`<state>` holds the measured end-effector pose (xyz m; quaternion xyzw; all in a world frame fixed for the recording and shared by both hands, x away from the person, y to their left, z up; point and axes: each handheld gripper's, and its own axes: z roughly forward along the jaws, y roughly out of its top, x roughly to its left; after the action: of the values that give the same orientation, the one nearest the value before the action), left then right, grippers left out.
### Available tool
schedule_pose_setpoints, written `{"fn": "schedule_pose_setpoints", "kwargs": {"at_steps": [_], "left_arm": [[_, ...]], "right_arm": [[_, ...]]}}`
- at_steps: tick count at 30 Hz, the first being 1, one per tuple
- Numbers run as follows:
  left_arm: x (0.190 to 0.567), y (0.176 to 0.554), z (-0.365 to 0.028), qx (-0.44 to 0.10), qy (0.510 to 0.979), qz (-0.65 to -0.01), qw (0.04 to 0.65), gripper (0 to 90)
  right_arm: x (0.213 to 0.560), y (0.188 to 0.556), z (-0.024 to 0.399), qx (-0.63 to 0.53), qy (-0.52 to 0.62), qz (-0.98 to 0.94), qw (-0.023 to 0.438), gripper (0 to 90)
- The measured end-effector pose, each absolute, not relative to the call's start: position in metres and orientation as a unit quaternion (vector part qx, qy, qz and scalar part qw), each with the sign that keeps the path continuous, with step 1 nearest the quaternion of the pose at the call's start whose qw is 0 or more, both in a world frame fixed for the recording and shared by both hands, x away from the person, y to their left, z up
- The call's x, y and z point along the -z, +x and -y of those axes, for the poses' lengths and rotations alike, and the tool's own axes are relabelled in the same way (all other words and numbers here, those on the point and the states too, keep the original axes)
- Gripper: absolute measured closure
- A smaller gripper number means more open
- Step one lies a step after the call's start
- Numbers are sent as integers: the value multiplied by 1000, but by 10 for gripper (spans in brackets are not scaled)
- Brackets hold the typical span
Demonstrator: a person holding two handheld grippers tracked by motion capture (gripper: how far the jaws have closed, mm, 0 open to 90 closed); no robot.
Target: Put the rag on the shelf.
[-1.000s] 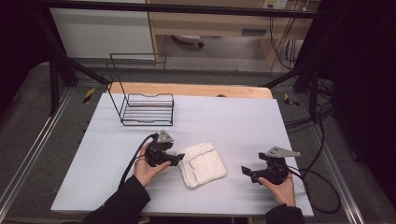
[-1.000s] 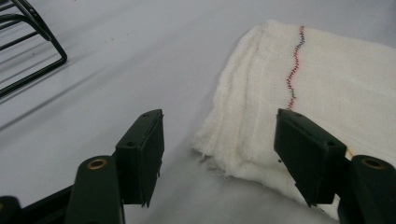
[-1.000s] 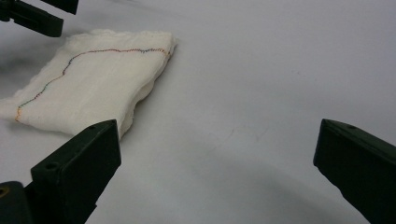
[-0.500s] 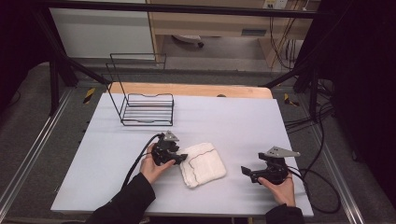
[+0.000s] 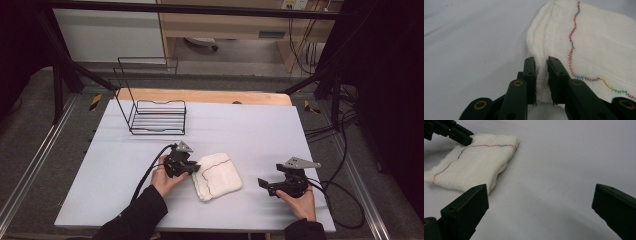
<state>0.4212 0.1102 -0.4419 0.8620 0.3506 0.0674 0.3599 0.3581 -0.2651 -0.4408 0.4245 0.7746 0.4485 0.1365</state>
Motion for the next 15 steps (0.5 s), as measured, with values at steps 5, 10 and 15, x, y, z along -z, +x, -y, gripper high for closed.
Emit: {"fn": "schedule_pose_setpoints", "kwargs": {"at_steps": [5, 10, 15], "left_arm": [[439, 417, -112, -71, 857, -358, 363, 796], [433, 411, -119, -73, 855, -361, 365, 803], [429, 402, -129, -75, 854, -363, 365, 805]], "right_arm": [[441, 358, 265, -447, 424, -776, 136, 13], [441, 358, 263, -444, 421, -779, 135, 13], [441, 358, 261, -444, 421, -780, 133, 13]]}}
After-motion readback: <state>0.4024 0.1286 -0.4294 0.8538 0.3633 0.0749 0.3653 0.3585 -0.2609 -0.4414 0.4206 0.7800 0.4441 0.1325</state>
